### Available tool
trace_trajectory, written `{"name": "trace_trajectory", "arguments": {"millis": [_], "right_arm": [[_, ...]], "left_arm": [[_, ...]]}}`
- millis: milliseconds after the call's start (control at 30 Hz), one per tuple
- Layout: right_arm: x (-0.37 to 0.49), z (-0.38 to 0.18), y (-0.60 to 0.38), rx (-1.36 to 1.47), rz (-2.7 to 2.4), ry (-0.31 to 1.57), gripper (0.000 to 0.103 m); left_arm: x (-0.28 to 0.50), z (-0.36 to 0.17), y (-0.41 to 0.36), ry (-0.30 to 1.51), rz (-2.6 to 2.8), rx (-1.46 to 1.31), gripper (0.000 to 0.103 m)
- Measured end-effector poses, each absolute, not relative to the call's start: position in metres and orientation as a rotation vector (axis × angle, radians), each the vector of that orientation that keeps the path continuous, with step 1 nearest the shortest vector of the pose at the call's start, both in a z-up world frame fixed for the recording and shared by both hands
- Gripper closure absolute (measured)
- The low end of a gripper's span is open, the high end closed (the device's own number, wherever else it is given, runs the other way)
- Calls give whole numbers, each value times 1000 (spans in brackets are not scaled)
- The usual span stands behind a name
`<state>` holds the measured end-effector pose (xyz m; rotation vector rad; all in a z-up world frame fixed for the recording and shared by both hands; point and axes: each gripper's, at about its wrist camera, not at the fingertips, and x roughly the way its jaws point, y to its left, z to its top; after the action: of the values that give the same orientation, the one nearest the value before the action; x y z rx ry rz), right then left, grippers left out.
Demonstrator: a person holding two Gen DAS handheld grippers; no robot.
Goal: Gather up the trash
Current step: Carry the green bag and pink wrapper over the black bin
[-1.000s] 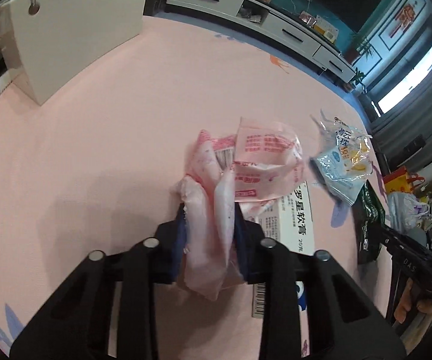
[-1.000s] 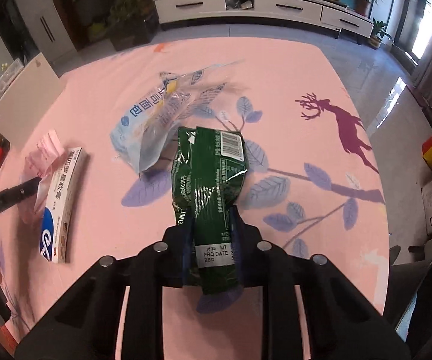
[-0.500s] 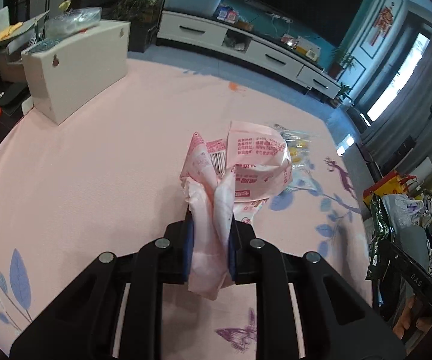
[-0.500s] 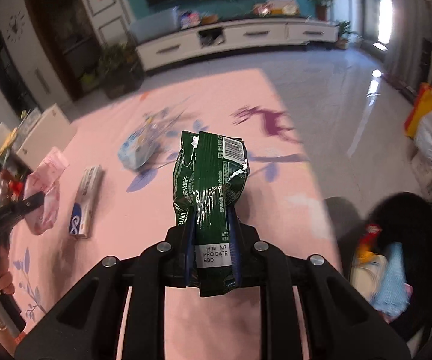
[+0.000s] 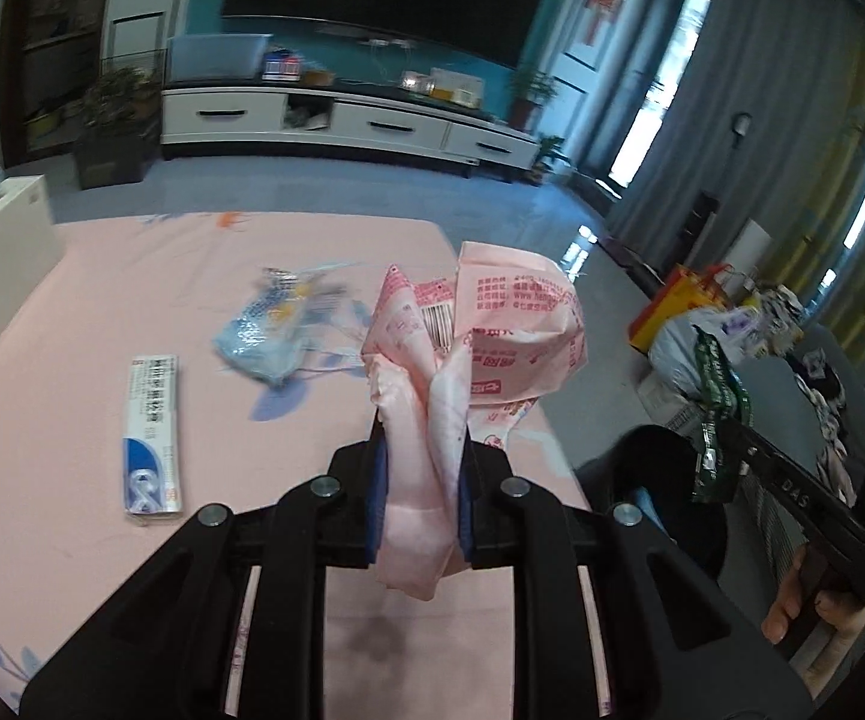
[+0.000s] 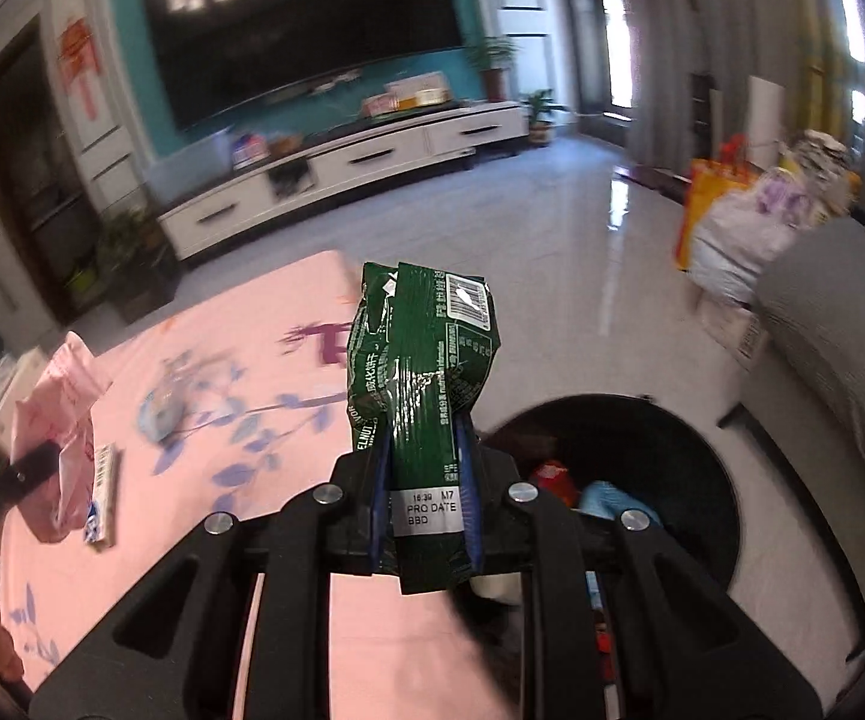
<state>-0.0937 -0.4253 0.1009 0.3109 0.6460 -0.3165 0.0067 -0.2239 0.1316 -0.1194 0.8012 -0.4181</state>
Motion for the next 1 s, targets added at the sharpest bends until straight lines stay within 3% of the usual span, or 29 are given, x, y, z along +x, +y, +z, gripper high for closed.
{"name": "trace_trajectory", "arguments": {"millis": [433,1000], "right_arm": [[-135,64,-509,503,-448,712,82],[-139,14,-552,655,-485,843,82]], "left_arm": [[-13,86,-377,926,-677,-10,83],[-12,3,-456,1117,-744,92,81]]}}
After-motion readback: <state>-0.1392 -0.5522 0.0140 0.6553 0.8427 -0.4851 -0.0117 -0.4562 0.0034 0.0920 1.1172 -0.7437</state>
